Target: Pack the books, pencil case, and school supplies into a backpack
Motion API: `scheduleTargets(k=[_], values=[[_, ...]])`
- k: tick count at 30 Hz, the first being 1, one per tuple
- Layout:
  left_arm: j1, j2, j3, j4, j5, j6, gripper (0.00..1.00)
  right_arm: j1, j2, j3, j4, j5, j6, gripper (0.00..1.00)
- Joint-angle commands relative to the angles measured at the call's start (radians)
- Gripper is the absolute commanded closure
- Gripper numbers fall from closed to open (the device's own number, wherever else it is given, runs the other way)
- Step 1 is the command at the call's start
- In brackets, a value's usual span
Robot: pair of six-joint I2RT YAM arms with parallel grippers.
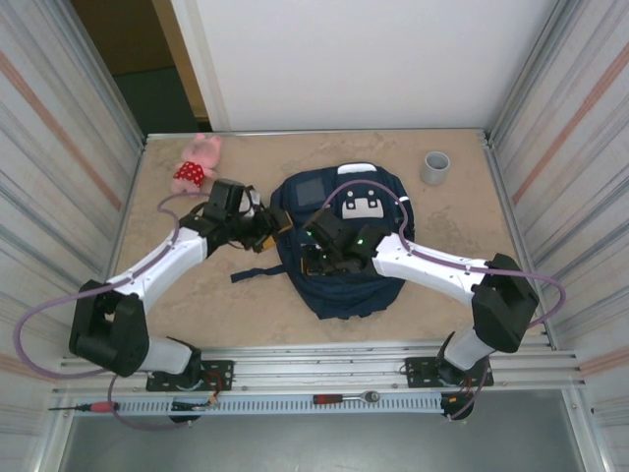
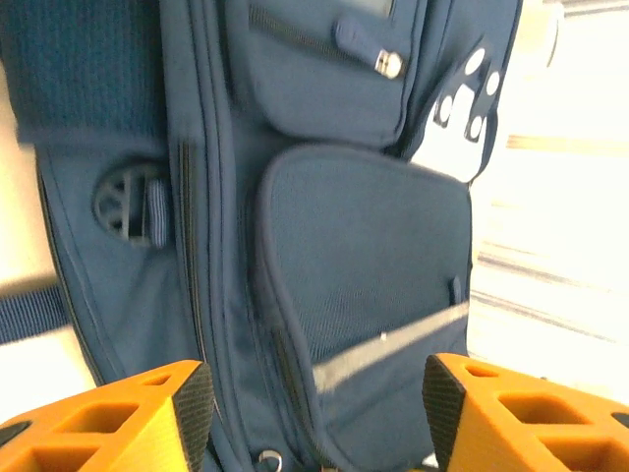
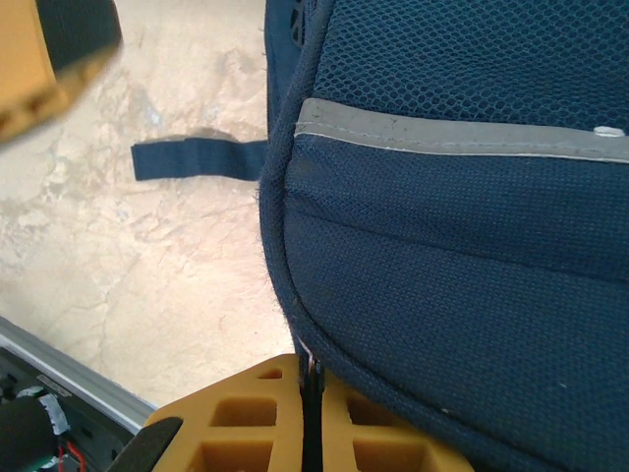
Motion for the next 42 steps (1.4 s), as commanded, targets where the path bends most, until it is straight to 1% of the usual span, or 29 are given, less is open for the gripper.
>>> scheduleTargets(k=[1, 7, 9, 12, 15, 17, 18, 19, 22, 25, 28, 31, 37, 39, 42], values=[[-0.043, -0.011, -0.069, 0.039, 0.002, -0.136, 0.43, 0.002, 0.015, 0.036, 0.040, -0.016, -0.004, 1.00], [-0.099, 0.064, -0.082, 0.210, 0.012, -0.240, 0.51, 0.008, 0.019, 0.036, 0.041, -0.026, -0.013, 1.00], [-0.112, 0.096, -0.085, 0.275, 0.006, -0.282, 0.55, 0.011, 0.015, 0.033, 0.036, -0.022, -0.013, 1.00], [-0.128, 0.138, -0.080, 0.330, 0.005, -0.319, 0.62, 0.014, 0.009, 0.027, 0.036, -0.017, -0.011, 1.00], [-0.130, 0.160, -0.069, 0.324, 0.005, -0.303, 0.74, 0.014, -0.003, 0.019, 0.033, -0.015, -0.012, 1.00], [-0.117, 0.155, -0.067, 0.292, -0.014, -0.274, 0.87, 0.010, -0.020, 0.015, 0.015, -0.016, -0.018, 1.00], [-0.110, 0.150, -0.068, 0.270, -0.023, -0.255, 0.92, 0.007, -0.026, 0.013, -0.001, -0.016, -0.022, 1.00], [-0.099, 0.142, -0.067, 0.243, -0.032, -0.232, 1.00, 0.002, -0.039, 0.012, -0.023, -0.016, -0.027, 1.00], [-0.076, 0.109, -0.064, 0.158, -0.078, -0.160, 1.00, -0.013, -0.078, 0.002, -0.111, 0.008, -0.031, 1.00], [-0.045, 0.083, -0.077, 0.131, -0.106, -0.135, 1.00, -0.035, -0.117, 0.005, -0.231, 0.043, -0.030, 1.00], [-0.007, 0.074, -0.079, 0.114, -0.107, -0.109, 1.00, -0.065, -0.158, -0.012, -0.326, 0.066, -0.033, 1.00], [0.022, 0.072, -0.070, 0.077, -0.109, -0.068, 1.00, -0.112, -0.212, -0.042, -0.384, 0.066, -0.043, 1.00], [0.046, 0.071, -0.064, 0.049, -0.098, -0.028, 1.00, -0.228, -0.299, -0.099, -0.406, 0.018, -0.065, 1.00], [0.058, 0.066, -0.060, 0.045, -0.099, -0.020, 1.00, -0.240, -0.312, -0.110, -0.393, 0.008, -0.075, 1.00], [0.095, 0.054, -0.032, 0.012, -0.106, 0.033, 1.00, -0.246, -0.328, -0.134, -0.346, -0.028, -0.082, 1.00]])
